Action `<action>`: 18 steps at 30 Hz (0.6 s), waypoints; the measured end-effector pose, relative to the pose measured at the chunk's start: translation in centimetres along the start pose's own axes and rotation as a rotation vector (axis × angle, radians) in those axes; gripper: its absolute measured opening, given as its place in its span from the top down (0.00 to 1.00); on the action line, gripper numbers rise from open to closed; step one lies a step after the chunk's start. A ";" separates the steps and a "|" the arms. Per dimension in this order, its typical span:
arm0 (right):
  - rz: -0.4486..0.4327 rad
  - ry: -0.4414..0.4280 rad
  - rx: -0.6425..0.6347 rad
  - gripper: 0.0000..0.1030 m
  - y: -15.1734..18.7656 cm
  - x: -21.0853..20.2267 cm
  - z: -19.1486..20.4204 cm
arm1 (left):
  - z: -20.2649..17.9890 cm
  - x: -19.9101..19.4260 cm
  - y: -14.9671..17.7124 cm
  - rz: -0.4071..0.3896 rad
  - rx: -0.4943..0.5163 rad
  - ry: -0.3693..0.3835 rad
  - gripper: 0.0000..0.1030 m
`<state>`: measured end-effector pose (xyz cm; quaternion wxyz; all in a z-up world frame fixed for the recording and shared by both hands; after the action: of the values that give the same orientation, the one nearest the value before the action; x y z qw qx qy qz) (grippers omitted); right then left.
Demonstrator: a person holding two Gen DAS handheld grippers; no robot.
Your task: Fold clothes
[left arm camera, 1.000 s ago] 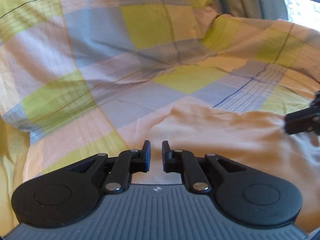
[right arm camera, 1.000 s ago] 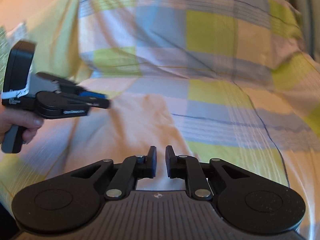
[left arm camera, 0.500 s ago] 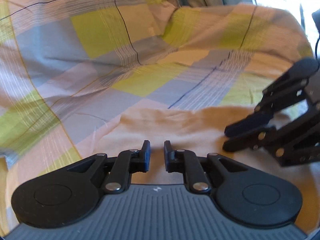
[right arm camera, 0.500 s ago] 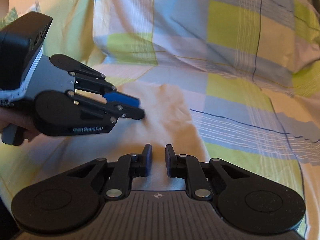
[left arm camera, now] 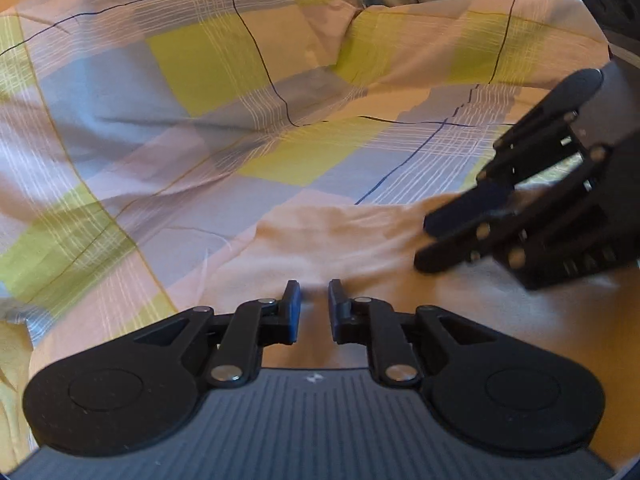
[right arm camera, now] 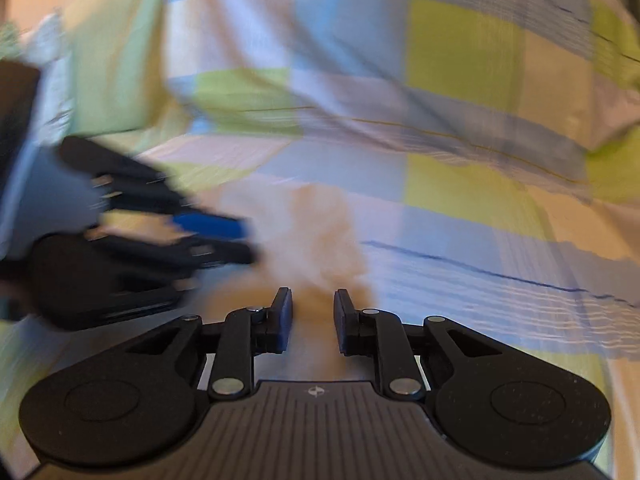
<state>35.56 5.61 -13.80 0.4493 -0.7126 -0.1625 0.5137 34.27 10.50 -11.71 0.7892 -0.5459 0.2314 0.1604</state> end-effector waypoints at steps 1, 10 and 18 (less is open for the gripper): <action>0.002 0.069 0.019 0.80 0.0 0.1 -1.6 | 0.6 0.1 0.1 0.006 -0.025 -0.014 0.83; -0.079 0.205 0.176 0.79 0.7 -4.0 -6.6 | 4.5 -0.8 0.5 0.009 -0.115 -0.158 0.86; -0.088 0.092 0.193 0.73 0.7 -4.8 -3.5 | -4.7 -2.0 -2.8 -0.095 0.051 0.219 0.85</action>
<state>36.50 0.22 -11.31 0.5448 -0.6813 -0.1225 0.4734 33.09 5.17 -9.85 0.7795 -0.5502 0.2940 0.0562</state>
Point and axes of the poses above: each gripper's, at about its wrist camera, not at the fingertips, and x roughly the way its jaws point, z to its left, y to its underside, the point moved 9 cm from there along x, roughly the way its jaws point, and after that the axes turned 3 degrees about -x, right-handed, at the moved point
